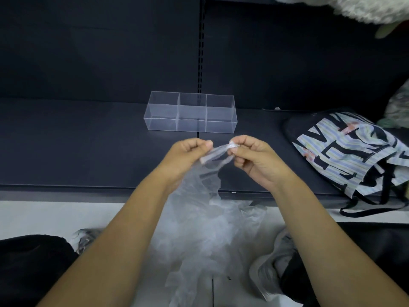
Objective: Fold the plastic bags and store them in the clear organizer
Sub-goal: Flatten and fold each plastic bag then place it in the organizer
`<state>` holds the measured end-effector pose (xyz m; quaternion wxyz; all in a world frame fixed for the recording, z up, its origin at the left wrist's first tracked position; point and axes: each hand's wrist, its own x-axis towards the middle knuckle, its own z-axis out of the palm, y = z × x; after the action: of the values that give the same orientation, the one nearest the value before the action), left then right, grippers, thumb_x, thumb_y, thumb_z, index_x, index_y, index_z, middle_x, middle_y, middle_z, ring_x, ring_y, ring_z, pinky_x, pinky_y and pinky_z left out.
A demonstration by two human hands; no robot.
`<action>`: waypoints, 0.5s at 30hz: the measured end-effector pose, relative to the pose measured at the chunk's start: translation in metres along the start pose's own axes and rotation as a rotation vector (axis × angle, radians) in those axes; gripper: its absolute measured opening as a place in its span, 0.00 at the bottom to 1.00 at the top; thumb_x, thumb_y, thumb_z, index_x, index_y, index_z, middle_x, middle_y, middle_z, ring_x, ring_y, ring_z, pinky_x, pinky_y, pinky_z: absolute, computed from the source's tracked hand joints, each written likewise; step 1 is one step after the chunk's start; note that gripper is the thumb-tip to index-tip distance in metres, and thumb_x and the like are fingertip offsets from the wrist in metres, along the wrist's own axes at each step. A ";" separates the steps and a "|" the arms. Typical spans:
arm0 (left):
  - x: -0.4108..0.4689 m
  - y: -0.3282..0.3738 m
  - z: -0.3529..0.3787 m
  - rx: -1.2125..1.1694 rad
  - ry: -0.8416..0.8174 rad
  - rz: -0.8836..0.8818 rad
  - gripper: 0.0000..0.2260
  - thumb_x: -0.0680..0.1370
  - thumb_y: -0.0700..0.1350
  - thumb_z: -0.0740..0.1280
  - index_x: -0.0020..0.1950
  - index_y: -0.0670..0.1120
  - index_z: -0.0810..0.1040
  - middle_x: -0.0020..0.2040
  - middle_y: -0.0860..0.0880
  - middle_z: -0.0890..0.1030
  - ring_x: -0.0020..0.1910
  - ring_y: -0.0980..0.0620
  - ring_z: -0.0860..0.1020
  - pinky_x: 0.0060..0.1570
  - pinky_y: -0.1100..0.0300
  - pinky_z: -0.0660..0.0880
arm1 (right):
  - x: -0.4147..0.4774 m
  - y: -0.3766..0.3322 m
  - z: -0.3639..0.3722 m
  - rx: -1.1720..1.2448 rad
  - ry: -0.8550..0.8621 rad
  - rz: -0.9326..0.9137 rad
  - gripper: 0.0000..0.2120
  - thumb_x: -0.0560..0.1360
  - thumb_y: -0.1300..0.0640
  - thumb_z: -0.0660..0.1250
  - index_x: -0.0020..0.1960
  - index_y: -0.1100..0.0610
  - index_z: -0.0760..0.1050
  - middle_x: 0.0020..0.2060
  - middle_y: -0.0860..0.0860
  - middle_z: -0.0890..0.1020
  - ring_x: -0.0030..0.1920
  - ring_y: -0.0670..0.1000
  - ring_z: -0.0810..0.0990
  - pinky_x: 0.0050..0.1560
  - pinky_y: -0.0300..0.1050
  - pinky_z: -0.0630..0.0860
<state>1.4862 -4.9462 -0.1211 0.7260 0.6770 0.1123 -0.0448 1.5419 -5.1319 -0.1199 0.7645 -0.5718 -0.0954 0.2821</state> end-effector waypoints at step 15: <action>-0.009 0.010 -0.022 -0.240 -0.255 0.056 0.08 0.75 0.50 0.66 0.41 0.47 0.76 0.24 0.56 0.69 0.24 0.59 0.66 0.28 0.69 0.68 | -0.006 -0.010 0.004 -0.443 -0.310 0.250 0.15 0.73 0.44 0.68 0.49 0.55 0.83 0.25 0.52 0.77 0.22 0.45 0.61 0.25 0.34 0.61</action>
<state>1.4773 -4.9245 -0.1104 0.8109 0.5772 0.0049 -0.0964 1.5381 -5.1339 -0.1087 0.5568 -0.6820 -0.1990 0.4305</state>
